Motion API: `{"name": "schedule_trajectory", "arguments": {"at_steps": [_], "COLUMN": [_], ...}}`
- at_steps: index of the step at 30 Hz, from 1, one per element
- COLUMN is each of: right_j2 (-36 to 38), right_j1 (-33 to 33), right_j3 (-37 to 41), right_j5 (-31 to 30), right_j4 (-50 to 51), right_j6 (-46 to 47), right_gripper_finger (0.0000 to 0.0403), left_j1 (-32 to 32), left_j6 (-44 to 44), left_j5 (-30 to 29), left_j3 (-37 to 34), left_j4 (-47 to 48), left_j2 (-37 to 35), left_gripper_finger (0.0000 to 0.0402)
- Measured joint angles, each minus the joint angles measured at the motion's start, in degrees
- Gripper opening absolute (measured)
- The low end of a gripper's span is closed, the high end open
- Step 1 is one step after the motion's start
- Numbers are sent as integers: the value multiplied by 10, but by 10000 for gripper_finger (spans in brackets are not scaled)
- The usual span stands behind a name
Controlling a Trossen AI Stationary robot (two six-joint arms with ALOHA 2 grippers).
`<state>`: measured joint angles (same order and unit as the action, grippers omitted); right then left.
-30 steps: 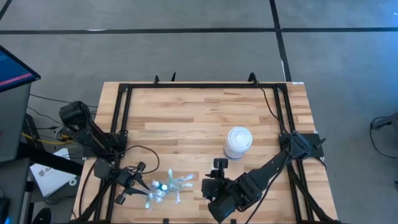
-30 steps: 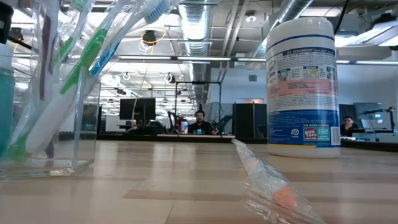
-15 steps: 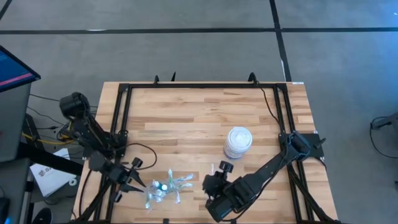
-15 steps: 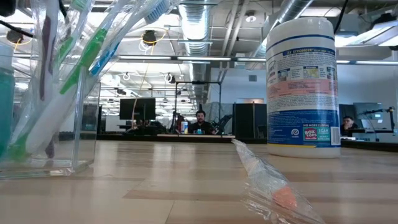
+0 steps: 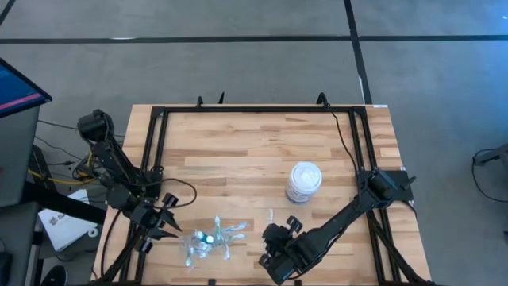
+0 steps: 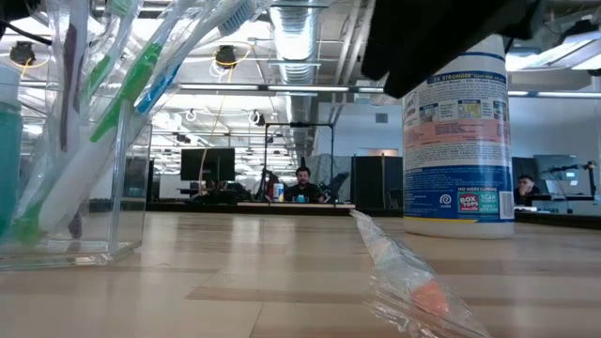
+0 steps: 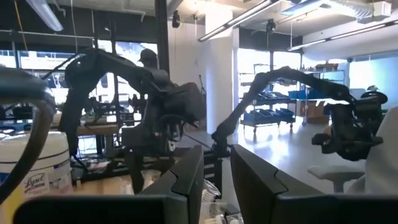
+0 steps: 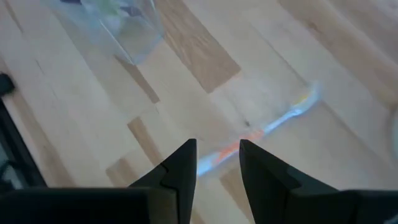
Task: Pick & Place toothbrushing station
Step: Put the orange toothbrush into the transparent organizer
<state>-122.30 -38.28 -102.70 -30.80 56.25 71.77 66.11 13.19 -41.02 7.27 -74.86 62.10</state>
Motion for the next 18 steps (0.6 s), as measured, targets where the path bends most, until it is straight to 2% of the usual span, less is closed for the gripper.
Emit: {"name": "schedule_trajectory", "arguments": {"at_steps": [4, 10, 18], "right_j2": [1, 0, 1], "right_j1": [0, 1, 16], "right_j3": [42, 89, 129], "right_j5": [-4, -22, -27], "right_j4": [-57, -68, -101], "right_j6": [51, 157, 225], "right_gripper_finger": [113, 113, 113], "left_j1": [-1, -10, -9], "left_j6": [4, 16, 16], "left_j5": [0, -28, -34], "left_j3": [0, 0, 0], "left_j4": [-1, -1, -1], "left_j2": [-3, -3, -3], "left_gripper_finger": [76, 76, 76]}}
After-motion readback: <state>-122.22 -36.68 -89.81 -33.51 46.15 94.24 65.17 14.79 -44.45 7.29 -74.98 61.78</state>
